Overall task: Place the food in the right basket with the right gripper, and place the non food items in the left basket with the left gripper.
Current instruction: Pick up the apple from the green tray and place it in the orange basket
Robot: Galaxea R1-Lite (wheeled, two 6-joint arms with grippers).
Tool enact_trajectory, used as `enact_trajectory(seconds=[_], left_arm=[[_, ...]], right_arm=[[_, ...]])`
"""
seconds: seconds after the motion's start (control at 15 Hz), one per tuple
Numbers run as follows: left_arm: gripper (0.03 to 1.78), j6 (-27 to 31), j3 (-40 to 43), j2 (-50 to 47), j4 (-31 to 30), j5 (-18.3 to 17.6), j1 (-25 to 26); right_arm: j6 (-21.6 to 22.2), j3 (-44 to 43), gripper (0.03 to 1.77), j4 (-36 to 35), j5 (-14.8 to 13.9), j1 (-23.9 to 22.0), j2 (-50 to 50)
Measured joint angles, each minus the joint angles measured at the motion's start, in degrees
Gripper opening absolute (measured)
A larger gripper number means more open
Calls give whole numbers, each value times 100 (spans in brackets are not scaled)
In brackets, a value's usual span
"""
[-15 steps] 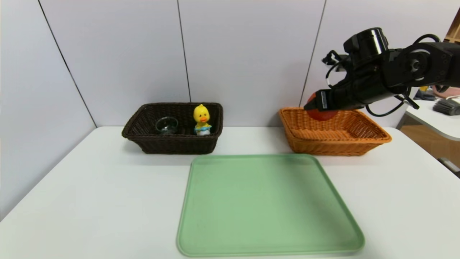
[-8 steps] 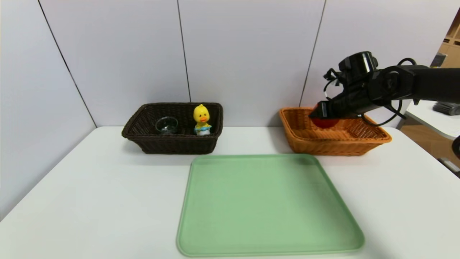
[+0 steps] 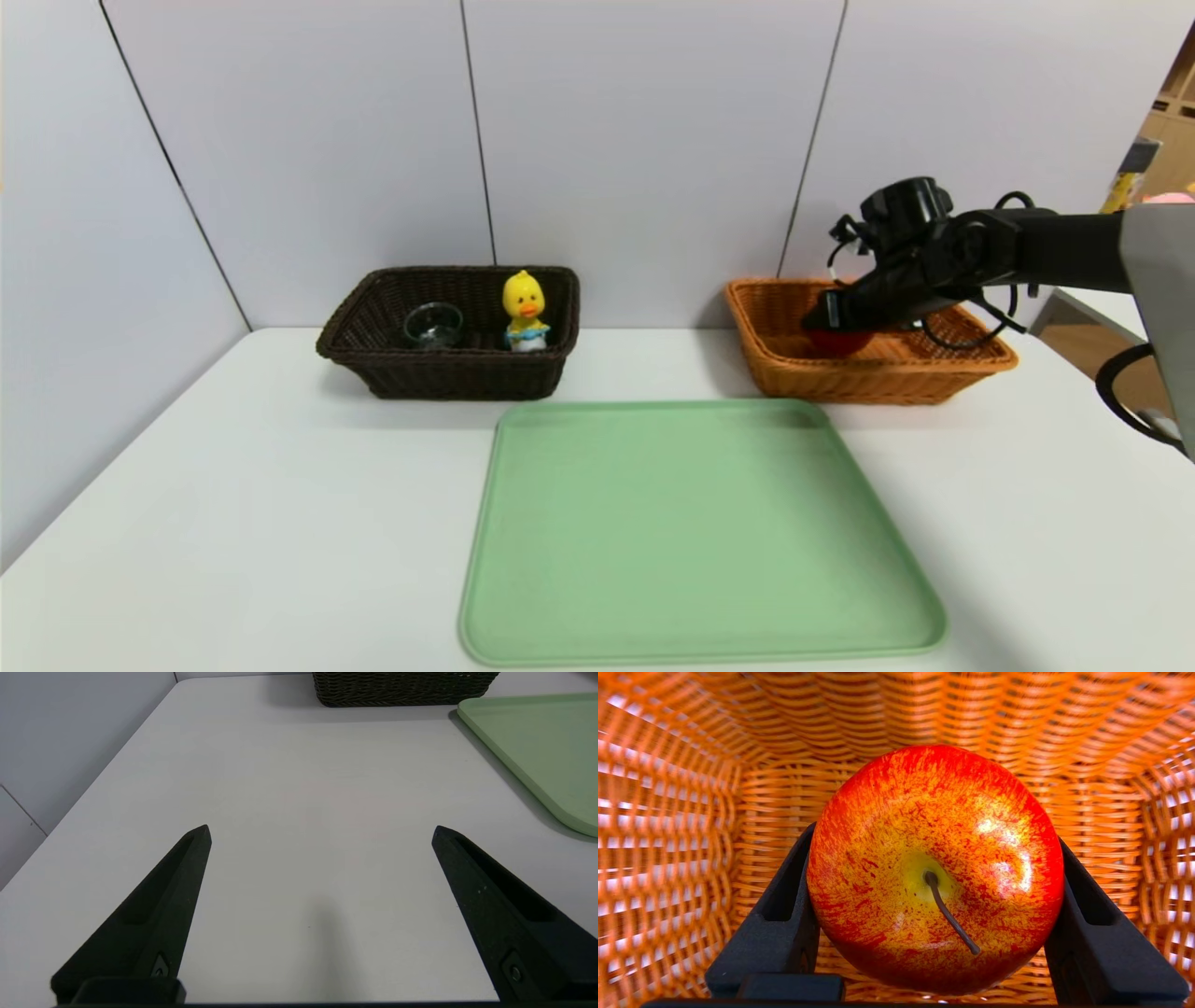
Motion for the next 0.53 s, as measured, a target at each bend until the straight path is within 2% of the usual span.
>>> enact_trajectory(seconds=[0.33,0.53], left_arm=[[169,1,0,0,0,2,0],[169,1,0,0,0,2,0]], right_arm=[[-2,-7,126,33,9,7,119],[-2,-7,140,38,9,7,119]])
